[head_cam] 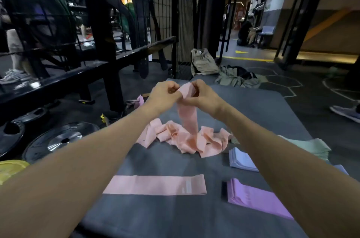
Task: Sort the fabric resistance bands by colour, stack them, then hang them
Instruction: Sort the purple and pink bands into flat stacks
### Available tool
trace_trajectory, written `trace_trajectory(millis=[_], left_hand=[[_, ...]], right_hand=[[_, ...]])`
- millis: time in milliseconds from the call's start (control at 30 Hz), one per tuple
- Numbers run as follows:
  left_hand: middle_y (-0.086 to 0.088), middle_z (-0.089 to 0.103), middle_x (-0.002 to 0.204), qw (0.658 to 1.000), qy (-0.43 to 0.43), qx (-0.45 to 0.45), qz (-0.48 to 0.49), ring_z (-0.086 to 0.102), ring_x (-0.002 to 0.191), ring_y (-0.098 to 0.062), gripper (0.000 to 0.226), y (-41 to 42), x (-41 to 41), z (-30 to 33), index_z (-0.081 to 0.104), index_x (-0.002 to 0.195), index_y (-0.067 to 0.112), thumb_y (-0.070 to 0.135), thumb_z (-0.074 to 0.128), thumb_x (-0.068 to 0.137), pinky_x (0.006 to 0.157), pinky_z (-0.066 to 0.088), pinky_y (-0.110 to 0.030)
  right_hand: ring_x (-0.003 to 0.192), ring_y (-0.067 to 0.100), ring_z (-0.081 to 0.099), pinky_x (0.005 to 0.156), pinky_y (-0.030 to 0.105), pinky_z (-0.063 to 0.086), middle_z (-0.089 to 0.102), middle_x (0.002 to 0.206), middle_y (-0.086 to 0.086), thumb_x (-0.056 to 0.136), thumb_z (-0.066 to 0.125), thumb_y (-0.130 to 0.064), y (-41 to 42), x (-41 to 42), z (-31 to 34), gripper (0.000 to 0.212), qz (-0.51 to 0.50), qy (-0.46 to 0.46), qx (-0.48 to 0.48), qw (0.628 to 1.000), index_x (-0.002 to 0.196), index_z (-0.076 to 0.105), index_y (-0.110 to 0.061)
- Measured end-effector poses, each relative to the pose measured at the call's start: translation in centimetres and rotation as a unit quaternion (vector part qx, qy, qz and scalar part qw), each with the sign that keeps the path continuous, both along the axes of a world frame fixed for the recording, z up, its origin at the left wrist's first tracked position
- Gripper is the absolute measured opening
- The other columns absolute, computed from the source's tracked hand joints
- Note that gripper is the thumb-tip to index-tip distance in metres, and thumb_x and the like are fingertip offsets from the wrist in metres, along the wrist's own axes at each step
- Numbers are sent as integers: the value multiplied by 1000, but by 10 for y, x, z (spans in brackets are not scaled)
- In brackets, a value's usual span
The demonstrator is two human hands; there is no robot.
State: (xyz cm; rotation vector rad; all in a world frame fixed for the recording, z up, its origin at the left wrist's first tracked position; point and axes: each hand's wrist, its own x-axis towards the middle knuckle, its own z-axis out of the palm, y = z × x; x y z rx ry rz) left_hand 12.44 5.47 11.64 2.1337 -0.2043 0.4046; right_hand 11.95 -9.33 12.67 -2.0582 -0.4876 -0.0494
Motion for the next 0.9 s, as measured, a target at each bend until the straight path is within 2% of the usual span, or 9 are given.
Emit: trace_trajectory(millis=[67,133,267,367,500,633,767,833,900], left_hand=[[-5,66,74,1000,-3,-6,-2,60,73,-23,10,-3,0,16,67,78,17,20,64,69,71,50,-32],[-7,68,77,1000,-12,-15,-1,63,76,-24,4,-5,-2,30,66,75,19,19,66,70,77,54,-40],[0,63,75,998,-22,-49,17,61,75,-20,7,-6,-4,50,64,77,22,15,65,81,78,55,-40],[1,60,74,997,-21,-69,25,61,78,-24,14,-1,-5,59,60,75,23,12,61,84,80,54,-44],[-5,60,87,989,-11,-142,45,62,97,-33,14,13,-6,66,56,78,25,15,55,87,87,53,-50],[-11,62,103,983,6,-172,66,60,101,-29,14,23,-7,70,54,80,25,14,52,87,91,50,-51],[-13,59,106,966,40,-249,53,61,96,-25,19,25,-12,68,51,88,17,-1,48,89,84,55,-42],[-12,60,99,959,58,-275,41,62,85,-21,20,26,-15,63,51,92,15,-5,49,88,78,56,-38],[-8,61,90,964,62,-256,46,62,83,-22,20,30,-18,58,53,86,18,-2,50,88,79,54,-41]], right_hand=[[71,1,42,55,12,41,44,83,-8,75,76,-19,2,1,6,47,-15,-27,-36,999,103,39,-10],[69,5,41,53,19,34,43,80,-7,74,77,-22,5,5,12,48,-66,-79,-65,993,98,37,-10],[84,19,45,67,22,30,48,96,6,80,65,-17,8,12,27,27,-131,-149,-56,979,96,45,-9],[90,19,43,67,15,27,43,115,10,82,61,-12,5,7,34,32,-148,-157,-50,975,110,46,-4],[100,27,50,77,24,35,45,124,14,83,61,-8,-4,4,33,32,-185,-118,-127,967,112,50,-4],[95,29,59,72,28,42,64,104,15,85,58,-11,-11,3,34,14,-210,-123,-138,960,98,63,-7],[78,22,54,60,25,37,58,76,8,85,65,-17,-8,-3,41,11,-182,-124,-71,973,87,68,-6],[73,19,51,66,28,49,55,67,4,82,68,-14,-6,-2,40,6,-170,-88,-10,982,81,68,-8],[73,20,54,79,46,55,55,63,0,80,70,-12,-6,1,39,4,-169,-63,16,984,77,67,-12]])
